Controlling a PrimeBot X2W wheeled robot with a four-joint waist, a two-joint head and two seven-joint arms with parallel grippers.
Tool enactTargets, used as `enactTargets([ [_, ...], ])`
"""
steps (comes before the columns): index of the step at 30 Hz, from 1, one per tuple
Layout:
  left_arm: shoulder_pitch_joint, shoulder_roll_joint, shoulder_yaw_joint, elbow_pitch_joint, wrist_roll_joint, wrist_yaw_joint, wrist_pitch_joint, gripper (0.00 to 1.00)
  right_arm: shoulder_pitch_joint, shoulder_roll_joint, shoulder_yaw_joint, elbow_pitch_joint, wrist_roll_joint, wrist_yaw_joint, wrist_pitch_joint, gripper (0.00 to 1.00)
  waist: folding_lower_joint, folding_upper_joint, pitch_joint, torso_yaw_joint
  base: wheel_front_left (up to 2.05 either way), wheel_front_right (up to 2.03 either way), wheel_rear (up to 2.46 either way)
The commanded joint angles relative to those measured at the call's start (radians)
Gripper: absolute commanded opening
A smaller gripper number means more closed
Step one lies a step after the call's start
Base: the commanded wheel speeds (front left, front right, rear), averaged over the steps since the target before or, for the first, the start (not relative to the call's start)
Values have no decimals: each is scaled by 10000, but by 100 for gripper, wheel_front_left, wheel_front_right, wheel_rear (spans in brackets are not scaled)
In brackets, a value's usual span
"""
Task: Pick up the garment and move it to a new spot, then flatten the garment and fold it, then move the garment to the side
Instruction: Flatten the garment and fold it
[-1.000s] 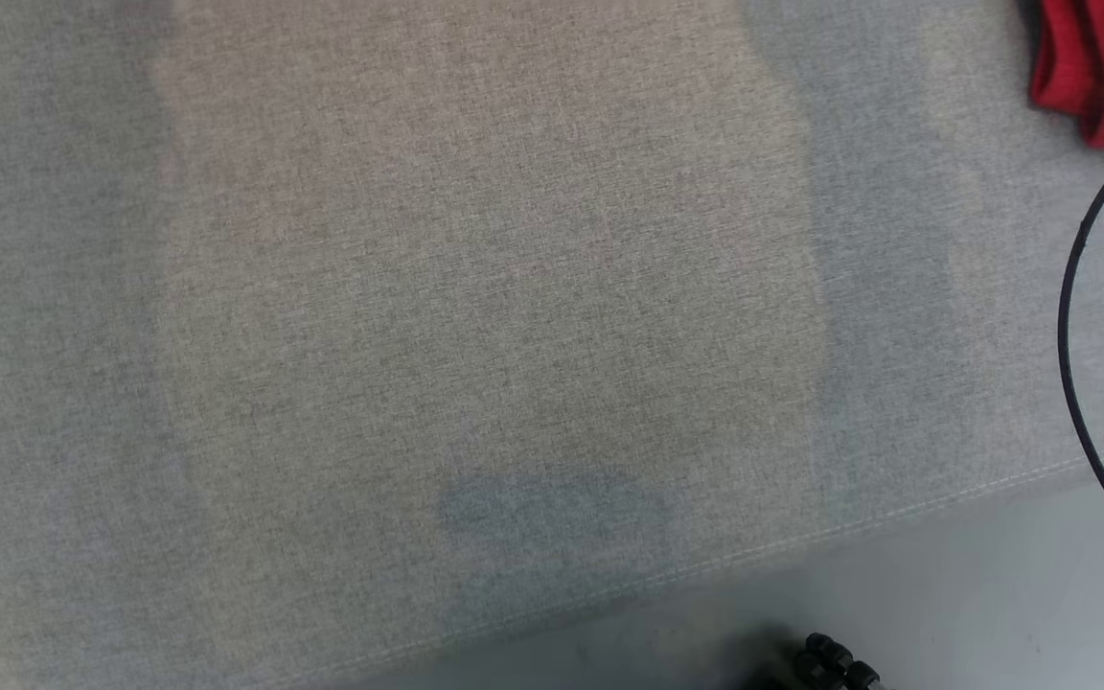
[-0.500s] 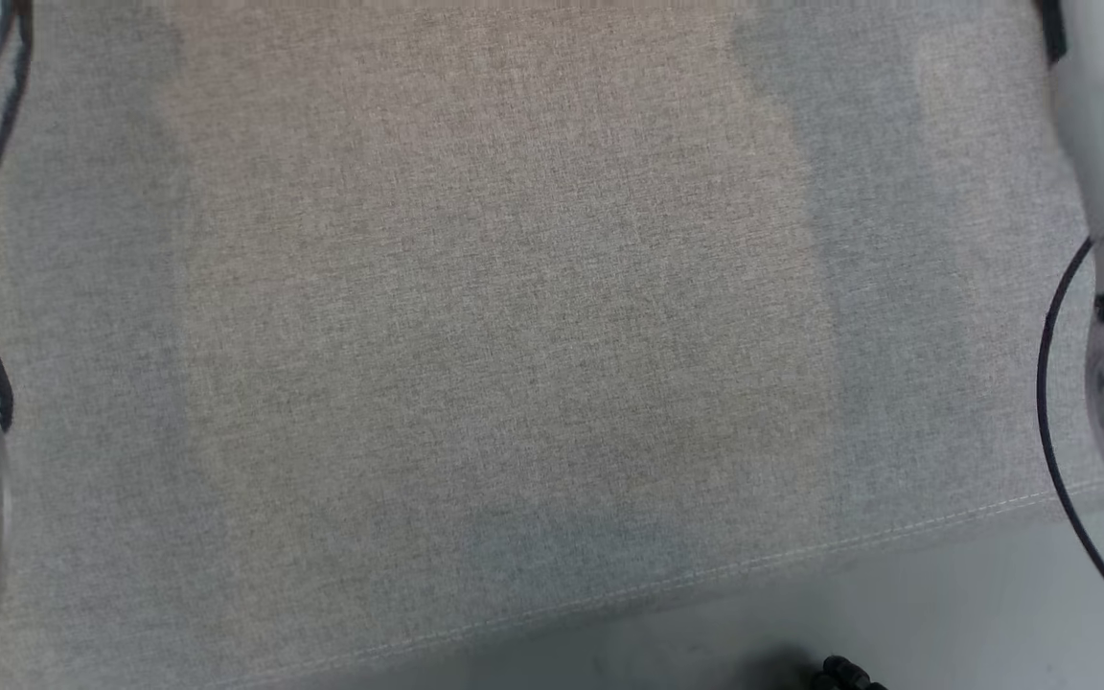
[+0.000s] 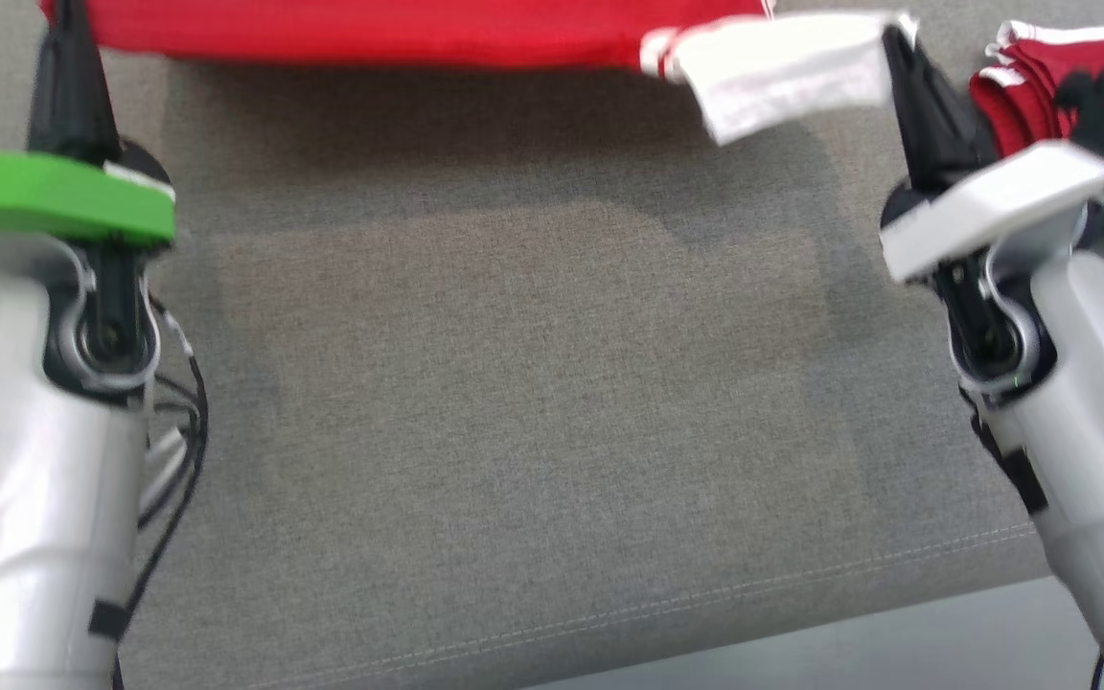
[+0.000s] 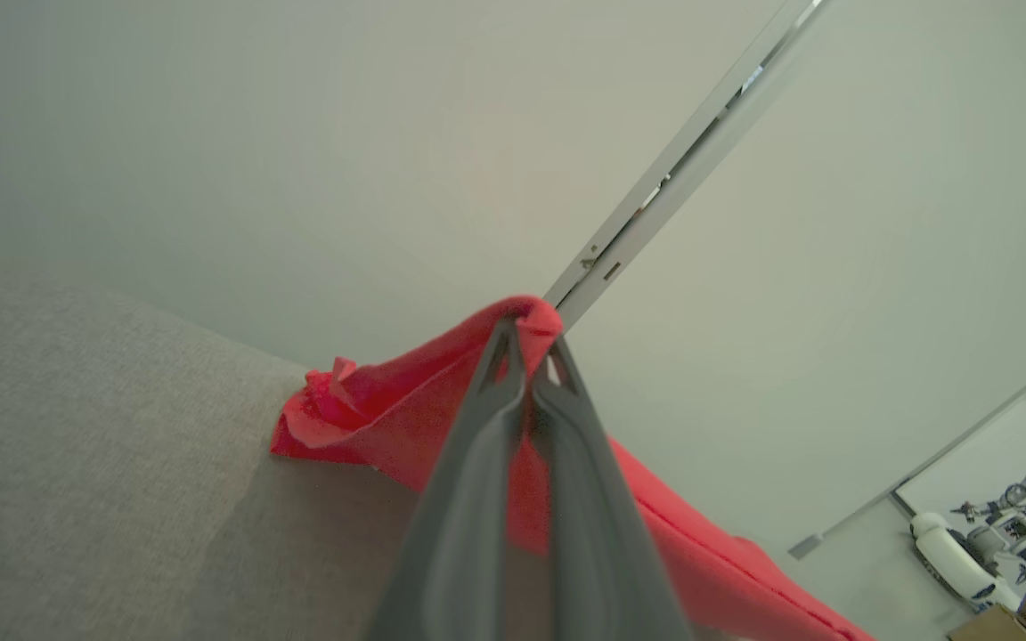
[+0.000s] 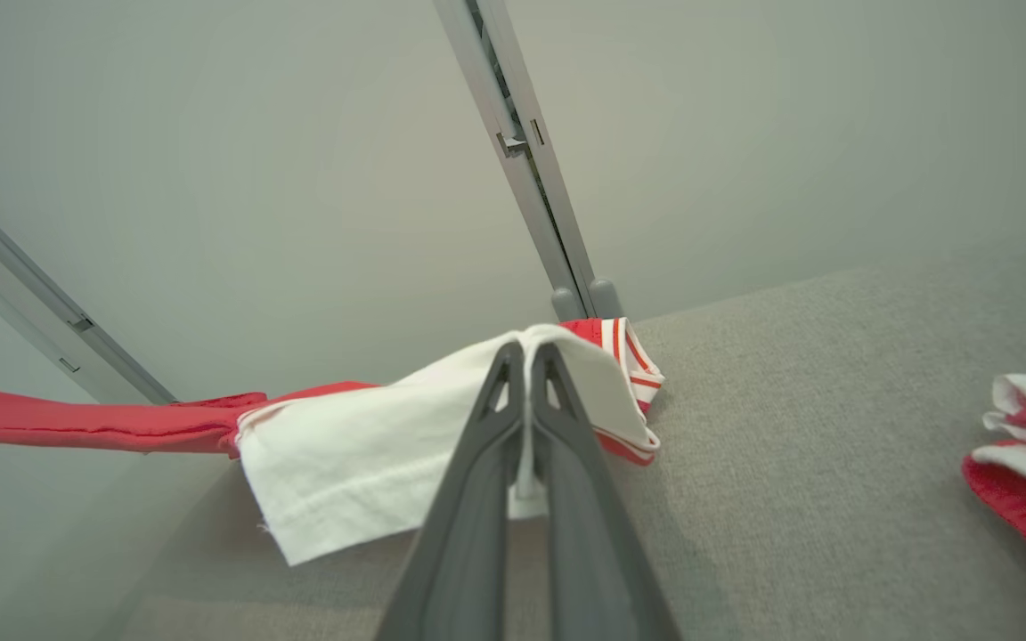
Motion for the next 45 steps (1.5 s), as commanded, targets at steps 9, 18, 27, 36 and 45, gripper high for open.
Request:
enactTargets([
  [9,5150,406,103,-3994,-340,1585,437,0,5037,356,-1764,-3035,53,-5,1151,0,1,0,-1368,284,0,0,0],
  [18,8259,335,-66,-5980,-161,2426,156,0,8026,1385,-3283,-5654,-811,-5,2878,0,1,0,-1715,394,0,0,0],
  [27,9700,499,-507,-6344,362,2776,55,0,9695,1796,-3809,-7148,-1427,-5,4825,0,1,0,-1917,501,0,0,0],
  [36,10344,726,-523,-6344,271,2866,219,0,10554,2185,-4292,-7279,-1530,-5,5784,0,1,0,-1963,612,0,0,0],
  [45,10346,627,-619,-5857,77,2743,363,0,10407,2403,-4413,-6805,-1355,-4,6110,0,1,0,-2118,556,0,0,0],
])
